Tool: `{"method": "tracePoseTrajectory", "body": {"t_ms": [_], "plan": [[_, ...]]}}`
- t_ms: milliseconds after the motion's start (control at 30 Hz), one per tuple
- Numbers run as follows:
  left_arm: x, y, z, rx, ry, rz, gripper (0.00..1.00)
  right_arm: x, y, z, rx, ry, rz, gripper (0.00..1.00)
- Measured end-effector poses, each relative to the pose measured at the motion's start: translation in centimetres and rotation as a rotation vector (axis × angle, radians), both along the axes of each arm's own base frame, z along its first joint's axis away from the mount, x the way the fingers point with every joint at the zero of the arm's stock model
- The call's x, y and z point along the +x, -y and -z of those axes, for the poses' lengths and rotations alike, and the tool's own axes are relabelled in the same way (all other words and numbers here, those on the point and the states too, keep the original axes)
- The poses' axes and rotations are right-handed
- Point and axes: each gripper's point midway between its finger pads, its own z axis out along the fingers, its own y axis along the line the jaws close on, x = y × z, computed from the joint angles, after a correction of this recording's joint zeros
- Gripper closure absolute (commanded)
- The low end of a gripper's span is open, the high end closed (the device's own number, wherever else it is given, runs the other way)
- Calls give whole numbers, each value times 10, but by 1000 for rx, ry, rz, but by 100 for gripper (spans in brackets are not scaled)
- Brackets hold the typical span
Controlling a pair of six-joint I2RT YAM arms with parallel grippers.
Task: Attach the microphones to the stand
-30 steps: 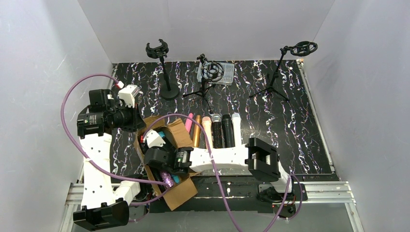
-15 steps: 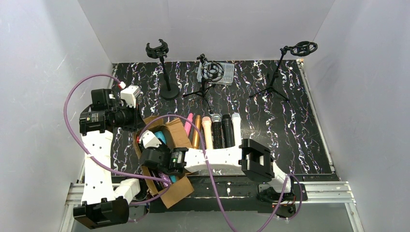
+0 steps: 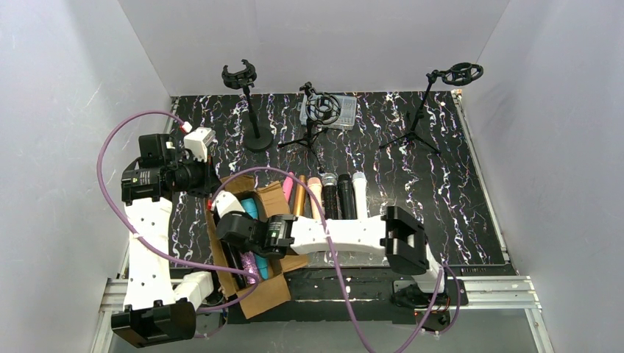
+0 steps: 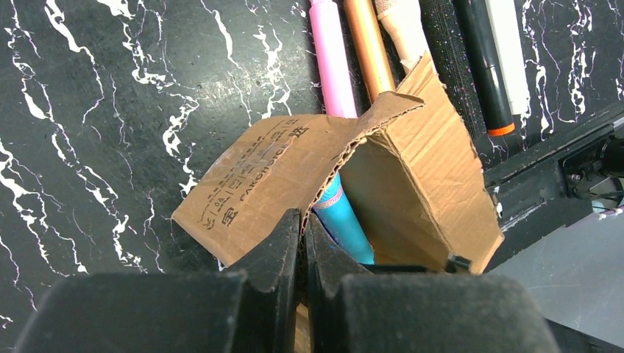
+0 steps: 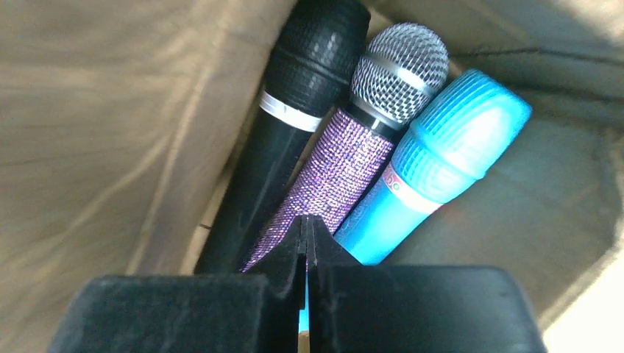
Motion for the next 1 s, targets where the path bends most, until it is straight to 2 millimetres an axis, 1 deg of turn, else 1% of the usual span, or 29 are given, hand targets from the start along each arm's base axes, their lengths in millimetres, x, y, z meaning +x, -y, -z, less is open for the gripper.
{"method": "tracePoseTrajectory", "body": {"t_ms": [100, 133, 233, 367, 433, 533, 567, 600, 633, 700, 733, 867, 967, 1000], "plan": [[0, 0, 0, -2, 0, -2, 100, -2, 1, -26, 53, -10, -12, 99], [2, 0, -1, -1, 7, -4, 100, -4, 5, -33, 58, -18, -21, 99], [2, 0, -1, 1, 7, -4, 100, -6, 9, -61, 116, -19, -28, 99], [2, 0, -1, 1, 8, -4, 100, -7, 17, -87, 165, -15, -30, 99], [2, -1, -1, 2, 9, -4, 100, -8, 22, -91, 171, -15, -30, 99], [3, -1, -1, 2, 11, -4, 100, -7, 31, -85, 154, -17, -26, 99], [3, -1, -1, 2, 11, -4, 100, -6, 34, -81, 144, -19, -23, 97], [3, -1, -1, 2, 12, -4, 100, -6, 36, -75, 132, -21, -21, 86], [3, -1, -1, 2, 12, -4, 100, -6, 39, -69, 118, -25, -18, 79], [3, -1, -1, 1, 12, -4, 100, -5, 43, -57, 92, -33, -10, 67], [3, 0, -1, 1, 12, -4, 100, -5, 45, -51, 76, -32, -10, 63], [2, 0, -2, -1, 12, -4, 100, -1, 43, -39, 56, -27, 5, 57], [2, 1, -2, -5, 11, -3, 100, 7, 41, -26, 32, -12, 29, 47], [1, 1, -2, -8, 10, -2, 100, 10, 41, -21, 22, -5, 39, 46]]}}
